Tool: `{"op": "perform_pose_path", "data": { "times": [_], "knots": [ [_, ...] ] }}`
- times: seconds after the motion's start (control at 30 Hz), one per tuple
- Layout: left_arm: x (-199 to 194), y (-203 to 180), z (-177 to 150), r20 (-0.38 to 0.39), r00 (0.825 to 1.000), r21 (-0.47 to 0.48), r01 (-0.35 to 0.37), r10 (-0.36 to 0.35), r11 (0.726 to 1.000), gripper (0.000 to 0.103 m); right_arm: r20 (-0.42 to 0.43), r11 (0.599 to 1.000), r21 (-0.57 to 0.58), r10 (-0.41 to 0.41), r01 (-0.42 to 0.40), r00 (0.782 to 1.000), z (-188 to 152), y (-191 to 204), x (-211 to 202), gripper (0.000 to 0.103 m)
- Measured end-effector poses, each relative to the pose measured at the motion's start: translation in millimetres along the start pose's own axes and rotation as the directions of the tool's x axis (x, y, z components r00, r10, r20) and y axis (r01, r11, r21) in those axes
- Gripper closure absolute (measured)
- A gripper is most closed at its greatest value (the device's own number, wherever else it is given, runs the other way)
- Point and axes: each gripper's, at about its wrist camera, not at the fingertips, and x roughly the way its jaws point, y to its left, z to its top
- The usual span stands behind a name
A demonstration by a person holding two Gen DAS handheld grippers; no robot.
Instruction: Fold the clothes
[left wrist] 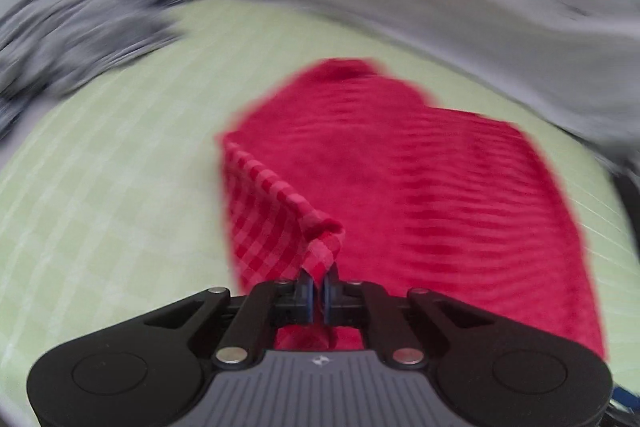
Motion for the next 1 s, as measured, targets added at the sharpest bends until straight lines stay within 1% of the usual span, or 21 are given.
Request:
{"op": "perform_pose_path", "data": {
  "times": [0.07, 0.1, 0.17, 0.2, 0.23, 0.27, 0.3, 0.33, 0.37, 0.4, 0.5, 0.57, 0.63, 0.67, 0.7, 0.8, 0.83, 0.87, 0.9, 0.93, 1.0],
  "knots": [
    [-0.2, -42.1, -2.2, -0.011, 0.996, 0.109, 0.09, -0.089, 0.99, 0.098, 0.0, 1.0, 0.017, -0.004, 0.004, 1.0, -0.1, -8.7, 0.5, 0.002],
    [0.3, -63.0, -4.7, -0.027, 0.991, 0.162, 0.134, -0.132, 0.978, 0.098, -0.001, 1.0, 0.027, -0.005, 0.005, 1.0, 0.0, -12.8, 1.2, 0.002],
    [2.2, -97.9, -16.6, -0.071, 0.98, 0.238, 0.197, -0.185, 0.951, 0.093, -0.002, 0.999, 0.048, -0.006, 0.006, 1.0, 0.5, -20.6, 2.9, 0.002],
    [3.1, -109.9, -23.2, -0.093, 0.975, 0.262, 0.22, -0.202, 0.94, 0.087, 0.0, 0.998, 0.058, -0.006, 0.006, 1.0, 1.3, -23.9, 3.4, 0.002],
    [3.9, -121.8, -29.7, -0.116, 0.969, 0.284, 0.243, -0.218, 0.927, 0.075, 0.002, 0.998, 0.066, -0.005, 0.004, 1.0, 2.2, -26.9, 3.7, 0.002],
    [3.3, -128.2, -34.6, -0.134, 0.965, 0.297, 0.257, -0.227, 0.92, 0.069, 0.008, 0.998, 0.069, -0.003, 0.002, 1.0, 3.7, -28.5, 3.4, 0.002],
    [1.4, -131.8, -38.1, -0.145, 0.961, 0.305, 0.269, -0.234, 0.914, 0.058, 0.017, 0.998, 0.067, 0.0, -0.001, 1.0, 5.5, -29.2, 2.8, 0.002],
    [-1.4, -131.0, -40.1, -0.14, 0.962, 0.306, 0.269, -0.236, 0.913, 0.053, 0.025, 0.998, 0.066, 0.002, -0.004, 1.0, 7.3, -29.9, 2.1, 0.002],
    [-4.1, -130.3, -42.2, -0.136, 0.962, 0.306, 0.269, -0.238, 0.913, 0.046, 0.035, 0.998, 0.061, 0.007, -0.01, 0.999, 9.4, -29.5, 1.4, 0.002],
    [-6.0, -126.0, -41.3, -0.124, 0.966, 0.292, 0.255, -0.227, 0.922, 0.039, 0.046, 0.998, 0.055, 0.016, -0.018, 0.999, 11.6, -27.6, 0.9, 0.002],
    [-12.1, -102.6, -37.0, -0.086, 0.981, 0.238, 0.192, -0.176, 0.952, 0.032, 0.072, 0.997, 0.032, 0.062, -0.064, 0.995, 20.6, -17.4, 2.7, 0.003],
    [-14.6, -86.8, -33.1, -0.067, 0.992, 0.197, 0.122, -0.111, 0.973, 0.031, 0.08, 0.995, 0.008, 0.103, -0.104, 0.991, 28.3, -6.6, 5.9, 0.005],
    [-13.7, -70.9, -30.0, -0.07, 0.997, 0.159, 0.056, -0.046, 0.986, 0.031, 0.082, 0.989, -0.016, 0.15, -0.15, 0.985, 36.6, 6.3, 9.9, 0.009],
    [-12.7, -62.6, -29.1, -0.075, 0.997, 0.142, 0.028, -0.017, 0.99, 0.031, 0.083, 0.985, -0.028, 0.174, -0.172, 0.981, 40.7, 12.8, 11.9, 0.011],
    [-11.7, -54.3, -28.2, -0.081, 0.997, 0.125, -0.001, 0.011, 0.992, 0.031, 0.081, 0.979, -0.041, 0.201, -0.198, 0.976, 45.2, 19.1, 14.5, 0.016],
    [-9.0, -31.0, -29.9, -0.109, 0.993, 0.078, -0.037, 0.046, 0.996, 0.031, 0.06, 0.959, -0.072, 0.279, -0.275, 0.958, 57.7, 39.1, 25.4, 0.028],
    [-8.8, -25.1, -30.8, -0.117, 0.992, 0.071, -0.047, 0.055, 0.996, 0.031, 0.049, 0.951, -0.078, 0.304, -0.3, 0.951, 61.0, 45.3, 30.0, 0.034],
    [-7.9, -21.2, -31.0, -0.122, 0.99, 0.069, -0.057, 0.065, 0.996, 0.031, 0.036, 0.942, -0.082, 0.328, -0.324, 0.944, 64.0, 51.2, 34.8, 0.037],
    [-7.0, -17.3, -31.2, -0.126, 0.989, 0.068, -0.067, 0.075, 0.995, 0.031, 0.023, 0.933, -0.085, 0.352, -0.349, 0.936, 67.0, 57.1, 39.7, 0.044],
    [-6.5, -14.2, -30.7, -0.127, 0.988, 0.067, -0.077, 0.085, 0.995, 0.031, 0.009, 0.924, -0.086, 0.376, -0.374, 0.927, 69.4, 62.1, 44.6, 0.049],
    [-6.7, -7.9, -29.0, -0.124, 0.987, 0.064, -0.093, 0.1, 0.994, 0.031, -0.019, 0.905, -0.084, 0.416, -0.417, 0.909, 74.1, 71.3, 55.0, 0.05]
  ]
}}
